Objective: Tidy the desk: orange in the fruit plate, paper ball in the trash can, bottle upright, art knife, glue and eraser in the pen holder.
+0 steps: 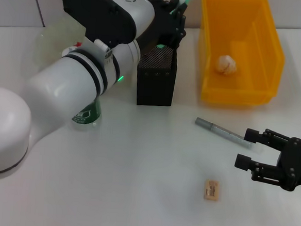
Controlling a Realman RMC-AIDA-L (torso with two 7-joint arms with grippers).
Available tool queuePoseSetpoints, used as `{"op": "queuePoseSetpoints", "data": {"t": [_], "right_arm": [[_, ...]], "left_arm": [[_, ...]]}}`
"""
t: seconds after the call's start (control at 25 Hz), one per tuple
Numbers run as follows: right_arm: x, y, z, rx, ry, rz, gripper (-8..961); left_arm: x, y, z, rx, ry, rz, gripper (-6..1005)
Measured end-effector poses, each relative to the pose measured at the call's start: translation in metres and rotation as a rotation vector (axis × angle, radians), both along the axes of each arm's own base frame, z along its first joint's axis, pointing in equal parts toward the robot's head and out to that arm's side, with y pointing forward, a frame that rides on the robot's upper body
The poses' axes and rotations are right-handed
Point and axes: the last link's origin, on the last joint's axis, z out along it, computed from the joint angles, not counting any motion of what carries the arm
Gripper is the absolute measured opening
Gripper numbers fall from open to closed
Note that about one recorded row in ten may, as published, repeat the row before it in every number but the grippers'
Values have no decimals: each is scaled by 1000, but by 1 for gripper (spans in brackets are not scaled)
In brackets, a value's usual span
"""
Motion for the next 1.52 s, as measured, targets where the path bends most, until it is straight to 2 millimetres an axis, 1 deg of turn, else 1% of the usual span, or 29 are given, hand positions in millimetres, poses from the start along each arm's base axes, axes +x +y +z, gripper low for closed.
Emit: {"op": "queuePoseSetpoints", "data": {"t": [0.24, 0.64, 1.12, 1.2, 1.32, 1.44, 1.52], "right_arm": [[0, 0, 0, 0, 0, 1, 831], [0, 0, 0, 0, 0, 1, 830], [-3, 3, 2, 1, -3, 19, 831], [-3, 4, 2, 1, -4, 21, 830], [-3, 4, 3, 2, -5, 23, 830], [-4, 4, 4, 4, -9, 27, 830], [-4, 4, 5, 5, -7, 29, 830]], "left_arm": [[-5, 1, 0, -4, 0, 15, 149], [-6, -1, -5, -25, -5, 23, 152], [-9, 0, -5, -59, -32, 45, 156], [-11, 1, -3, -60, -42, 55, 246], [-11, 0, 6, -71, -88, 67, 380], [-8, -5, 30, -125, -182, 47, 528], [-7, -12, 46, -200, -251, 3, 627]]}}
